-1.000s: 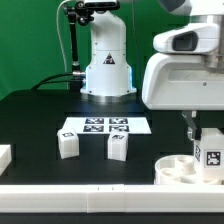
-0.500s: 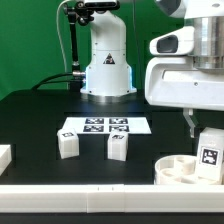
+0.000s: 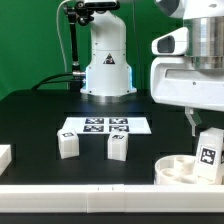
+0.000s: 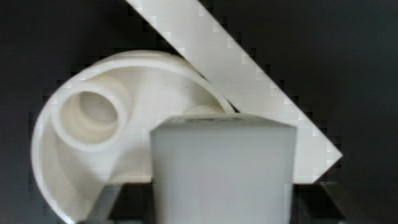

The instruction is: Assemble stool

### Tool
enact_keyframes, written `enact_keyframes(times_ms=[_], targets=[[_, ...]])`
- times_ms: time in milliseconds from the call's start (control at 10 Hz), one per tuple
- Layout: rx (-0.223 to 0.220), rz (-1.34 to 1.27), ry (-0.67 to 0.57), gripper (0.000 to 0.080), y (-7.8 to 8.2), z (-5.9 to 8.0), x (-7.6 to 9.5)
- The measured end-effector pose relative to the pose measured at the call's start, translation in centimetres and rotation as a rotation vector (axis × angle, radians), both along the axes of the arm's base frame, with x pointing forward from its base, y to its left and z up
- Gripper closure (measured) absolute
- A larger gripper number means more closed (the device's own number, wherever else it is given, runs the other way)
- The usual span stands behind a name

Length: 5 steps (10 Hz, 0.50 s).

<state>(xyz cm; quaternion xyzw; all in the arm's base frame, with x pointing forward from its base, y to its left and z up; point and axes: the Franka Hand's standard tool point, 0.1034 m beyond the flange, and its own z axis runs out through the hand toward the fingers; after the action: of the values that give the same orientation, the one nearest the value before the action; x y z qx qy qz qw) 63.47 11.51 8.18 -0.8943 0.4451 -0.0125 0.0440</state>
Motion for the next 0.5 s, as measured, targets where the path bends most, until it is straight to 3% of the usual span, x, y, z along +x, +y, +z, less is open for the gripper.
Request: enact_keyframes(times_ms=[200, 500], targets=[[0.024, -0.137, 0.01, 0.0461, 0.05, 0.0, 0.01], [0.122, -0.457, -0.011, 0.0461, -0.5, 0.1, 0.27]])
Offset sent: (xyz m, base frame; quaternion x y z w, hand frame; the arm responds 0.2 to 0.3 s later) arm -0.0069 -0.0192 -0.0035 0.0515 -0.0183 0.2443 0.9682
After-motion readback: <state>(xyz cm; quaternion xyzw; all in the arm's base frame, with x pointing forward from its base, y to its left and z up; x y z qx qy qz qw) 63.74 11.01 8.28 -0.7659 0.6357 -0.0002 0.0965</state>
